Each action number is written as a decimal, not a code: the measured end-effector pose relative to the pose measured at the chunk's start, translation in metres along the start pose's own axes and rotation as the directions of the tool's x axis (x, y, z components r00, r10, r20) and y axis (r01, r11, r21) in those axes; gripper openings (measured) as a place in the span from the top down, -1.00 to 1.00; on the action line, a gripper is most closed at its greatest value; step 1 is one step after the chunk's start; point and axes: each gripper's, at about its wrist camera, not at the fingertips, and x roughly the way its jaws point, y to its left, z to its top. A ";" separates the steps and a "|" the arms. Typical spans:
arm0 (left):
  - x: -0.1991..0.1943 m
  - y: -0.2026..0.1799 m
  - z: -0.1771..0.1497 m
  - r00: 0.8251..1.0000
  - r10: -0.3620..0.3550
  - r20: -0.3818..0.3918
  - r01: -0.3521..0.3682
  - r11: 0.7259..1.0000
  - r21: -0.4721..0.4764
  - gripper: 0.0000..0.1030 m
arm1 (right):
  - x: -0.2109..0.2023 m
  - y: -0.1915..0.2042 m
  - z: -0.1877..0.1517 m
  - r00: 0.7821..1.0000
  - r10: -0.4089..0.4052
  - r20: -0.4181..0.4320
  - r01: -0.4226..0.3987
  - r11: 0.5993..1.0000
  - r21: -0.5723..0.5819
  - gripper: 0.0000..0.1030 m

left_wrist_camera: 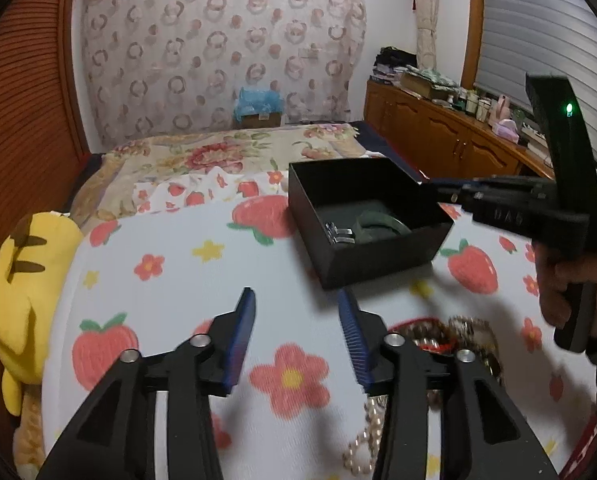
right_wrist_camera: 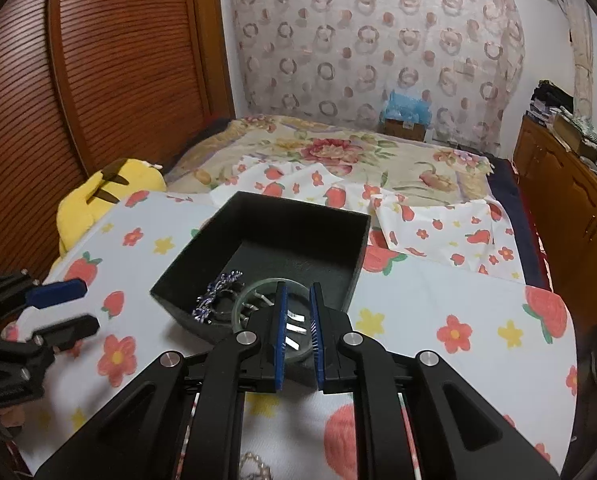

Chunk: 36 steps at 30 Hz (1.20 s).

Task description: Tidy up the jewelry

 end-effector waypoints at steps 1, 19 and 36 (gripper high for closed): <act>-0.002 -0.001 -0.005 1.000 -0.003 -0.001 0.003 1.000 0.002 0.18 | -0.007 0.001 -0.002 1.000 0.006 0.015 -0.006 1.000 -0.002 0.73; -0.026 -0.015 -0.040 1.000 -0.011 0.002 0.011 1.000 0.003 -0.74 | -0.074 0.040 -0.086 0.994 0.104 0.034 -0.101 0.992 -0.080 0.66; -0.034 -0.013 -0.071 0.999 0.005 -0.042 -0.005 1.000 -0.004 -0.83 | -0.088 0.060 -0.140 0.989 0.133 -0.061 -0.139 0.985 -0.104 0.66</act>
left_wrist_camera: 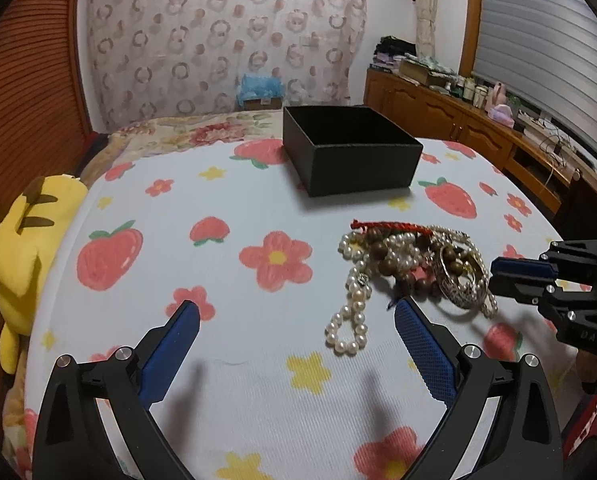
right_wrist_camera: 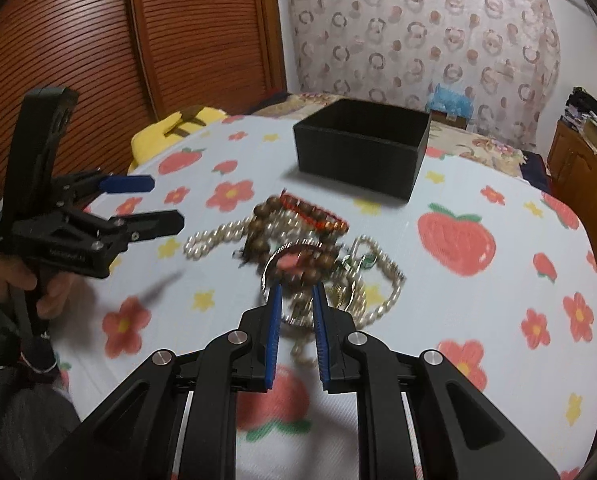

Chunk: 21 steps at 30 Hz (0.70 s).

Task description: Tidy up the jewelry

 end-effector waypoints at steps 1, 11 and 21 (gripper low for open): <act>0.001 -0.001 -0.001 1.000 -0.001 -0.001 0.001 1.000 0.003 -0.83 | 0.000 0.001 -0.001 1.000 -0.001 -0.005 0.001 1.000 -0.005 0.66; 0.002 -0.005 -0.006 1.000 -0.015 -0.011 0.015 1.000 0.012 -0.83 | 0.011 0.018 0.006 1.000 0.005 -0.031 -0.007 0.997 -0.076 0.50; 0.004 -0.007 -0.010 0.999 -0.027 -0.022 0.027 1.000 0.008 -0.83 | 0.023 0.016 0.009 0.997 0.010 -0.081 -0.019 0.994 -0.108 0.81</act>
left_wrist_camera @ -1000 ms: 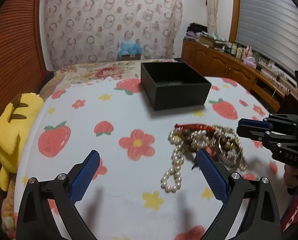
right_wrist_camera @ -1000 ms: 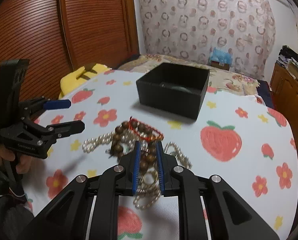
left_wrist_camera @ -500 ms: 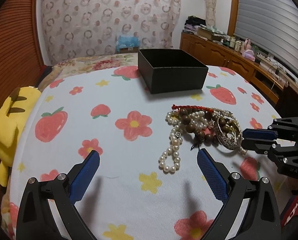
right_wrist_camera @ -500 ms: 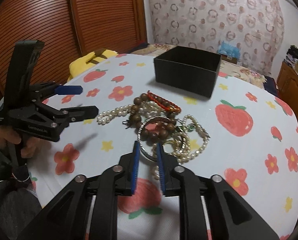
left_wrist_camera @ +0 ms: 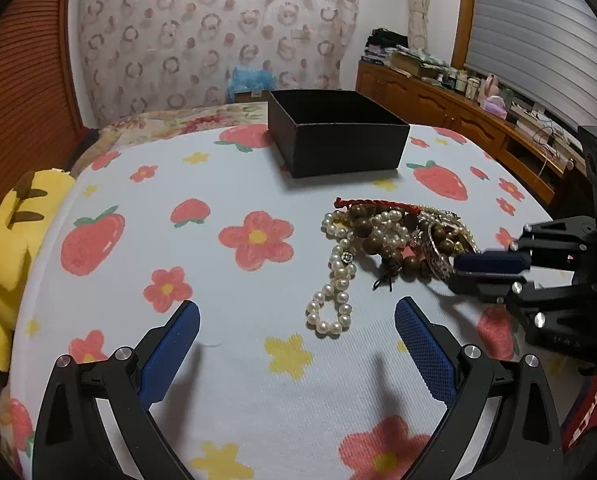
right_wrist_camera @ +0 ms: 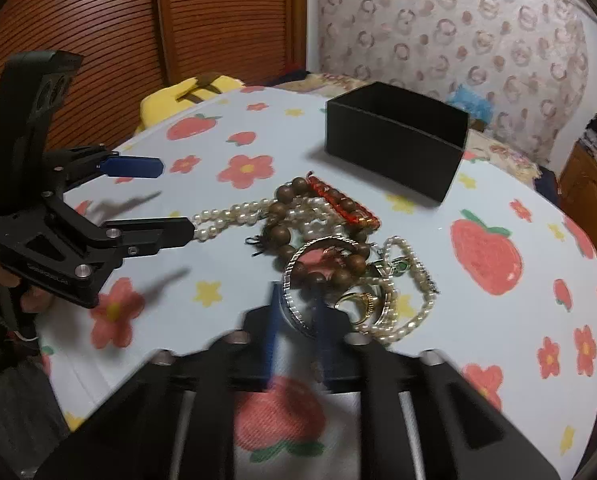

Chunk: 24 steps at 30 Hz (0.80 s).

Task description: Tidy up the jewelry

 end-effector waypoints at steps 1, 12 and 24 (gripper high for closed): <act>0.000 0.000 -0.001 1.000 -0.001 0.000 0.001 1.000 0.000 -0.83 | -0.003 0.000 0.000 1.000 0.007 0.008 -0.007 1.000 -0.001 0.83; 0.000 0.000 -0.001 1.000 0.000 -0.001 0.000 1.000 -0.001 -0.83 | -0.028 0.008 -0.002 0.998 0.038 0.056 -0.038 0.999 0.003 0.91; 0.001 -0.003 -0.002 1.000 -0.004 0.001 0.004 1.000 0.002 -0.83 | -0.040 0.004 -0.017 0.999 0.033 0.036 -0.035 0.998 0.059 0.92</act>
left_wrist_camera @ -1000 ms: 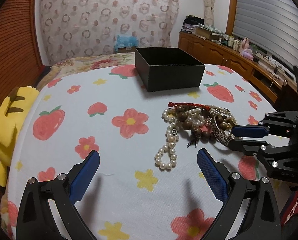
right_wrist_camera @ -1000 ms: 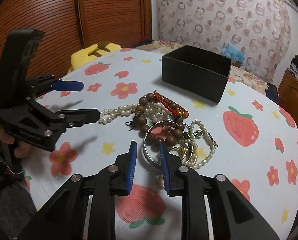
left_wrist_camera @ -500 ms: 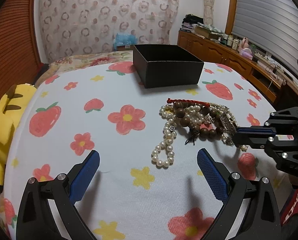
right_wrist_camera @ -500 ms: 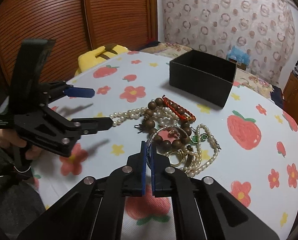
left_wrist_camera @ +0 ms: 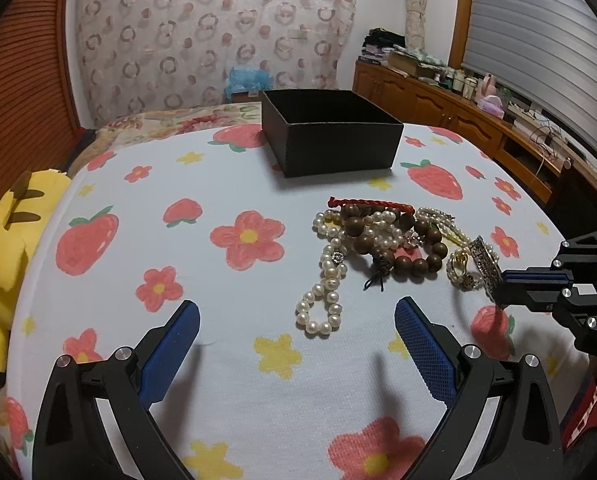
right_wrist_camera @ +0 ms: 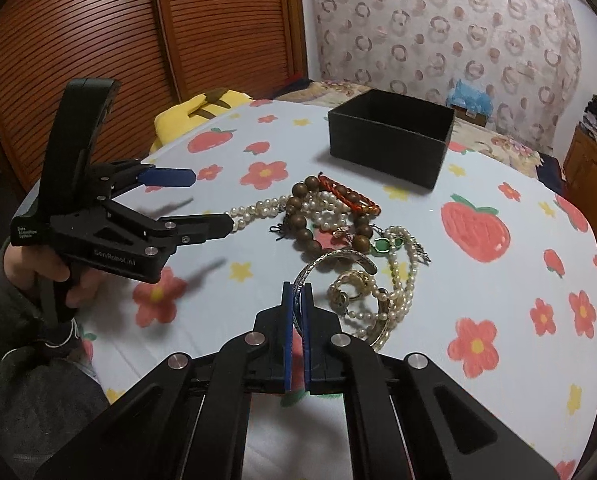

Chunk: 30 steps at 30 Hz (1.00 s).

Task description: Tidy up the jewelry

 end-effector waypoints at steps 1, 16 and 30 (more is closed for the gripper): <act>-0.001 -0.001 0.000 1.000 0.000 0.000 0.000 1.000 0.002 -0.83 | -0.001 0.000 0.000 1.000 -0.002 -0.001 0.002 1.000 0.003 0.91; -0.003 -0.013 0.013 0.999 -0.019 0.026 0.018 1.000 0.020 -0.83 | -0.015 -0.015 -0.003 0.997 -0.081 0.011 0.081 0.997 0.007 0.91; 0.032 -0.025 0.051 0.992 -0.125 -0.027 0.126 0.992 0.015 0.22 | -0.025 -0.028 0.016 0.992 -0.102 0.074 0.100 0.995 0.019 0.91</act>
